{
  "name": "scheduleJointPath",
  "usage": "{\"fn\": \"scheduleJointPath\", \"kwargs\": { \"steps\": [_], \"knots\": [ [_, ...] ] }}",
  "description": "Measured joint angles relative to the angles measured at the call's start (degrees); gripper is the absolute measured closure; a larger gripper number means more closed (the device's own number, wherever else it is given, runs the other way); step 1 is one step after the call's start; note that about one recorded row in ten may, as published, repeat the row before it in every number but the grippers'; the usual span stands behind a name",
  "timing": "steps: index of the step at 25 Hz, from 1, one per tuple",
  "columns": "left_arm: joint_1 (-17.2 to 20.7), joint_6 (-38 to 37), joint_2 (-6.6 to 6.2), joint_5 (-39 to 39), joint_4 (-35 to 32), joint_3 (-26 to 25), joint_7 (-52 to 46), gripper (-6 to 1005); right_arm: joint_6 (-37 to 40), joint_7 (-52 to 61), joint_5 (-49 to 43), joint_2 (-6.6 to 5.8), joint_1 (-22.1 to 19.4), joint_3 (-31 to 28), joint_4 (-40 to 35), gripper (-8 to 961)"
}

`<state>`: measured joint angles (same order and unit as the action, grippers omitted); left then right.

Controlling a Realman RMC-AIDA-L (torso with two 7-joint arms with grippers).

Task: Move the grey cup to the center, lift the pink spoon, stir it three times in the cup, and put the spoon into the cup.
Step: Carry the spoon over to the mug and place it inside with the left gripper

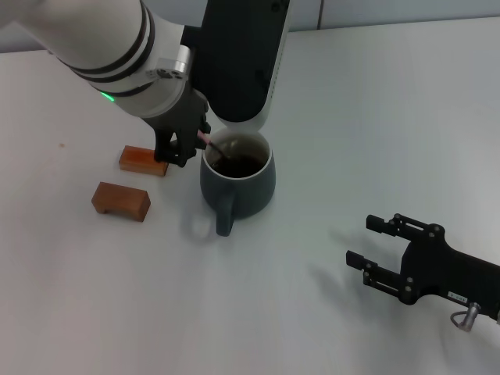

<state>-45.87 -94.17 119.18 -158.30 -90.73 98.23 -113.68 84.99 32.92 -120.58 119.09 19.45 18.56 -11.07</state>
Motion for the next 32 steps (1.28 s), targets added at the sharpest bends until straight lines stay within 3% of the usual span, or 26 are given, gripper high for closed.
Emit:
{"fn": "scheduleJointPath", "kwargs": {
  "steps": [14, 23, 32],
  "knots": [
    [-0.19, -0.54, 0.0, 5.52, -0.84, -0.1, 1.25, 777, 0.0, 0.07, -0.17, -0.06, 0.2, 0.07, -0.02, 299],
    [-0.27, 3.0, 0.0, 4.3, 1.18, 0.19, 1.12, 771, 0.0, 0.11, -0.18, -0.09, 0.18, 0.07, -0.07, 299],
    [-1.84, 0.85, 0.0, 0.57, 3.95, -0.36, -0.6, 765, -0.24, 0.2, -0.14, -0.09, 0.37, 0.07, -0.07, 298]
  ]
}}
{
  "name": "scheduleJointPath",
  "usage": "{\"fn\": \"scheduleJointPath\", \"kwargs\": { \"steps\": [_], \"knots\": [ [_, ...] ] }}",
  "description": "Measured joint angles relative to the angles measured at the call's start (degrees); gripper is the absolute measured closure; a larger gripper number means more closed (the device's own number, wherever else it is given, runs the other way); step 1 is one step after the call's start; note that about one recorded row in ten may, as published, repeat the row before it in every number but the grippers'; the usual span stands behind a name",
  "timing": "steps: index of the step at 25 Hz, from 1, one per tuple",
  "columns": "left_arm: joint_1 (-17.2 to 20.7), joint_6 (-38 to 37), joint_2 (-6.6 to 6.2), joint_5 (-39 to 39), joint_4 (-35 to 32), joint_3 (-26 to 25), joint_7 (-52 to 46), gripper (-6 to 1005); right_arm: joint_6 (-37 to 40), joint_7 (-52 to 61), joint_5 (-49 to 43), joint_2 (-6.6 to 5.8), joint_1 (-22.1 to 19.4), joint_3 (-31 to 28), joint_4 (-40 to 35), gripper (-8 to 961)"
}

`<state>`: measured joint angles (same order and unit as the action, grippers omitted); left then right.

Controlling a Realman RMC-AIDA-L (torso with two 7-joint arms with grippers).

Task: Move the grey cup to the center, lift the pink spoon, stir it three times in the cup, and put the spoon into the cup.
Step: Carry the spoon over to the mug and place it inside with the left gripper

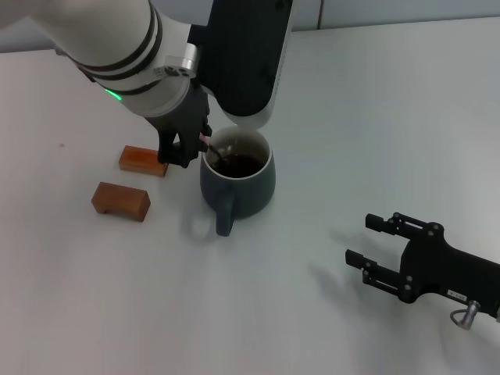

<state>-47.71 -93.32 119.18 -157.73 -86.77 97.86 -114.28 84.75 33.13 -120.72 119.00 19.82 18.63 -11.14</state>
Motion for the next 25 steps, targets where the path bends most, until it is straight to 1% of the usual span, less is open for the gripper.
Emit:
{"fn": "scheduleJointPath", "kwargs": {
  "steps": [8, 12, 18, 25],
  "knots": [
    [-0.06, -1.8, 0.0, 0.9, 0.01, -0.2, 0.41, 760, -0.46, 0.01, 0.11, 0.0, 0.17, 0.0, 0.05, 298],
    [-0.1, -1.84, 0.0, 2.79, 0.03, -0.22, 0.52, 757, -0.47, 0.01, 0.14, 0.0, 0.18, 0.0, 0.06, 298],
    [-0.1, -0.26, 0.0, 5.52, -0.06, -0.19, 1.16, 753, -0.47, 0.08, 0.14, 0.0, 0.16, 0.0, 0.07, 298],
    [0.0, 2.99, 0.0, 3.74, 1.26, 0.22, 1.05, 748, -0.55, 0.1, 0.14, 0.01, 0.13, 0.0, 0.07, 298]
  ]
}}
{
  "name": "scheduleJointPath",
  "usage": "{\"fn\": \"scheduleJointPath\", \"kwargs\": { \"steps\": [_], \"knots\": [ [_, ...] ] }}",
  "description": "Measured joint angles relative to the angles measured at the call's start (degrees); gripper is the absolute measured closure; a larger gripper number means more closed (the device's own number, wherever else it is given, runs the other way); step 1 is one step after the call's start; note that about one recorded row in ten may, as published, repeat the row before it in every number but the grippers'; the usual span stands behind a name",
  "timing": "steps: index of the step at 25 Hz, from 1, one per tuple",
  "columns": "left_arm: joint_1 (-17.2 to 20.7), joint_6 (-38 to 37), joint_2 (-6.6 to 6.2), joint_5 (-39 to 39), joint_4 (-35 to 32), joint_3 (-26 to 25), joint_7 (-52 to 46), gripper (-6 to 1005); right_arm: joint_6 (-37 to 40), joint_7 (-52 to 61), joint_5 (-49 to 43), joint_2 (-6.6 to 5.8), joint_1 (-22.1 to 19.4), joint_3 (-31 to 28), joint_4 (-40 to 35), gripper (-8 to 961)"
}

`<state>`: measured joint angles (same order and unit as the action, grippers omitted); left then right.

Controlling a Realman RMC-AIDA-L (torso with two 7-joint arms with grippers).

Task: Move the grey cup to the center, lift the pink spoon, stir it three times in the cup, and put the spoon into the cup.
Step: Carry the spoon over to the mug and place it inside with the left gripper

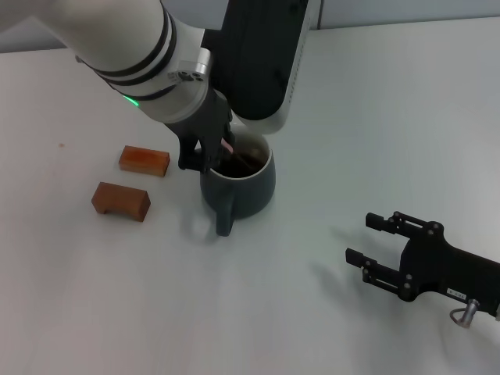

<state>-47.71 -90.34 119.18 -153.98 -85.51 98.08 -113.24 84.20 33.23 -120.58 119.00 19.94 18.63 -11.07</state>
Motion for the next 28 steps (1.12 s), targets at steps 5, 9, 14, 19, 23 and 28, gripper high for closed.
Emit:
{"fn": "scheduleJointPath", "kwargs": {
  "steps": [5, 9, 14, 19, 23, 28],
  "knots": [
    [0.02, 0.48, 0.0, -2.21, 0.19, 0.02, -0.56, 745, 0.0, 0.0, 0.0, 0.0, 0.0, 0.0, 0.0, 299],
    [0.11, 0.51, 0.0, -2.9, 0.46, 0.06, -0.82, 742, 0.0, 0.0, 0.0, 0.0, 0.07, 0.0, 0.0, 299],
    [0.32, -0.29, 0.0, -3.21, 0.56, 0.19, -1.15, 739, 0.0, 0.66, -0.08, 0.0, 0.09, 0.0, -0.07, 299],
    [0.52, -1.13, 0.0, -2.6, 0.35, 0.27, -1.25, 736, 0.0, 0.69, -0.13, 0.0, 0.06, 0.0, -0.09, 299],
    [0.63, -1.09, 0.0, -2.35, 0.23, 0.42, -1.27, 733, 0.0, 0.7, -0.16, 0.0, 0.03, 0.0, -0.03, 299],
    [0.88, -0.44, 0.0, -2.28, 0.51, 0.88, -1.29, 730, 0.0, 0.7, -0.18, 0.0, 0.05, 0.0, 0.0, 299]
  ]
}}
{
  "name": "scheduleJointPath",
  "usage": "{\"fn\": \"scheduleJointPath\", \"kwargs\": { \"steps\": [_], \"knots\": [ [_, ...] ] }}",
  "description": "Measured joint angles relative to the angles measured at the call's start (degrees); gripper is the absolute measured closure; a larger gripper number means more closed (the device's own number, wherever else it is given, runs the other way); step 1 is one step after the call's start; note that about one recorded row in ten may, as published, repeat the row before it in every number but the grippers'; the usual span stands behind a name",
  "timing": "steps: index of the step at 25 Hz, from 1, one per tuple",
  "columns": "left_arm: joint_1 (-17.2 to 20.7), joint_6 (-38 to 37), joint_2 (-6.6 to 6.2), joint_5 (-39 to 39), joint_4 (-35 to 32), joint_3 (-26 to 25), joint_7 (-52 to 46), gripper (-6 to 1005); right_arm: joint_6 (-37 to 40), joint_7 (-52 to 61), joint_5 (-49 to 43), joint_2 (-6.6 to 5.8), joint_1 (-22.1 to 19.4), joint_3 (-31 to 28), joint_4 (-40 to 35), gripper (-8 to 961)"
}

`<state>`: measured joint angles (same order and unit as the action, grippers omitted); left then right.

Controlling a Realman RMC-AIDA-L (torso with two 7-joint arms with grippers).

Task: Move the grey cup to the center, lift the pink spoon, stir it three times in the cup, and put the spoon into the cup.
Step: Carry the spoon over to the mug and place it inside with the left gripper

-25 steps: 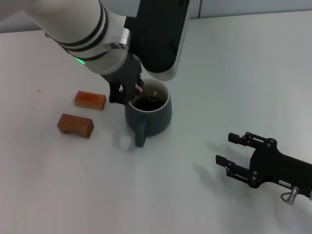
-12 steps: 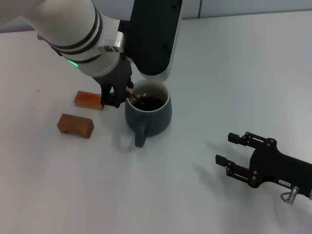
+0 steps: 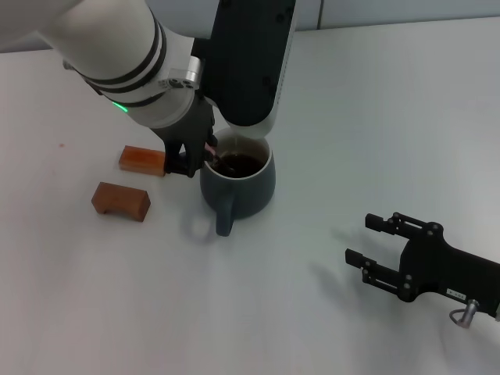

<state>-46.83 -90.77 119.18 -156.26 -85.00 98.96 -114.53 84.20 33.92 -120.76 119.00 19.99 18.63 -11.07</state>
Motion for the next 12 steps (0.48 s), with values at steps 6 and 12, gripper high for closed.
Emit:
{"fn": "scheduleJointPath", "kwargs": {
  "steps": [6, 12],
  "knots": [
    [0.25, 1.01, 0.0, -0.03, 0.3, 0.48, -2.41, 726, 0.0, 0.0, 0.0, 0.0, 0.16, 0.0, 0.0, 298],
    [0.53, 1.23, 0.0, -0.13, 0.62, 0.82, -3.19, 722, 0.0, 0.0, 0.03, 0.0, 0.41, 0.0, -0.03, 298]
  ]
}}
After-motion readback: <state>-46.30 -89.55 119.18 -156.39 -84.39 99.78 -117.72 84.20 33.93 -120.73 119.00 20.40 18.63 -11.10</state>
